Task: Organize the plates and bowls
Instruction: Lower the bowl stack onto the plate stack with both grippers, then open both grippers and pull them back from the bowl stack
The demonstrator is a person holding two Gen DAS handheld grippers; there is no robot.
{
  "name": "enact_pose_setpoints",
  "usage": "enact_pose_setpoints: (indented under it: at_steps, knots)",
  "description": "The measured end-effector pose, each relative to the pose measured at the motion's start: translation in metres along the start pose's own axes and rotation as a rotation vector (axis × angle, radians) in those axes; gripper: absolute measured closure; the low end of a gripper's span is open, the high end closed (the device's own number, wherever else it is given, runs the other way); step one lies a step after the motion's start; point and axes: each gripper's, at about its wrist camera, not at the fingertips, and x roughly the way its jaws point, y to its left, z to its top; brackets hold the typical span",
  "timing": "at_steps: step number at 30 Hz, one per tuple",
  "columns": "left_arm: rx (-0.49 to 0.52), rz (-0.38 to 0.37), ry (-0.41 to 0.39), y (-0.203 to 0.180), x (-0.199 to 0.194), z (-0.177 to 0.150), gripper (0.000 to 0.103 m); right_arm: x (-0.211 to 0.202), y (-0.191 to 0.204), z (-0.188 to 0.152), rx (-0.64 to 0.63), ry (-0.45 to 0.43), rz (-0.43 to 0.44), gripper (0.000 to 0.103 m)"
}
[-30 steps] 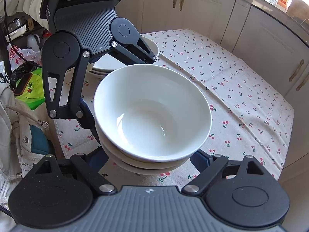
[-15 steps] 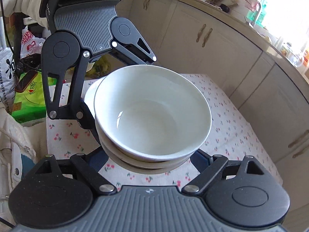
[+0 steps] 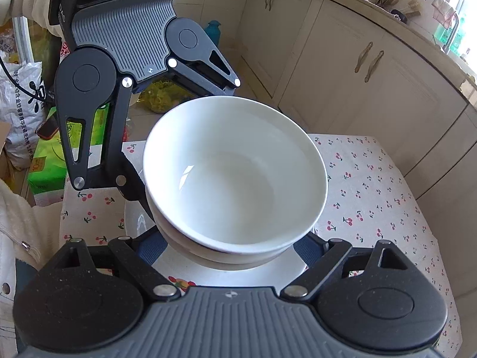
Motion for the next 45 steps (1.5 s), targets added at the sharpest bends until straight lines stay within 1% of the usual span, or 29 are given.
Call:
enact_pose_setpoints:
  at_steps: [4, 13, 30, 37, 39, 41, 45]
  knots:
    - [-0.012, -0.013, -0.002, 0.007, -0.001, -0.009, 0.02, 0.004, -0.002, 0.0, 0.006, 0.014, 0.009, 0.01]
    - [-0.034, -0.034, -0.001, 0.011, 0.003, -0.011, 0.02, 0.011, -0.002, 0.001, 0.011, 0.031, 0.025, 0.01]
    - [-0.046, -0.046, 0.001, 0.013, 0.007, -0.011, 0.02, 0.017, -0.008, 0.001, 0.025, 0.044, 0.037, 0.01]
    - [-0.047, -0.025, -0.021, 0.009, 0.005, -0.015, 0.02, 0.017, -0.009, -0.001, 0.038, 0.041, 0.031, 0.01]
    - [-0.044, -0.011, -0.031, 0.007, 0.003, -0.016, 0.019, 0.018, -0.011, -0.002, 0.062, 0.042, 0.031, 0.01]
    - [-0.051, 0.002, -0.04, 0.004, 0.001, -0.017, 0.014, 0.018, -0.013, -0.004, 0.085, 0.044, 0.031, 0.008]
    - [-0.057, 0.058, -0.061, -0.004, -0.007, -0.022, 0.011, 0.007, -0.005, -0.006, 0.075, 0.006, -0.006, 0.004]
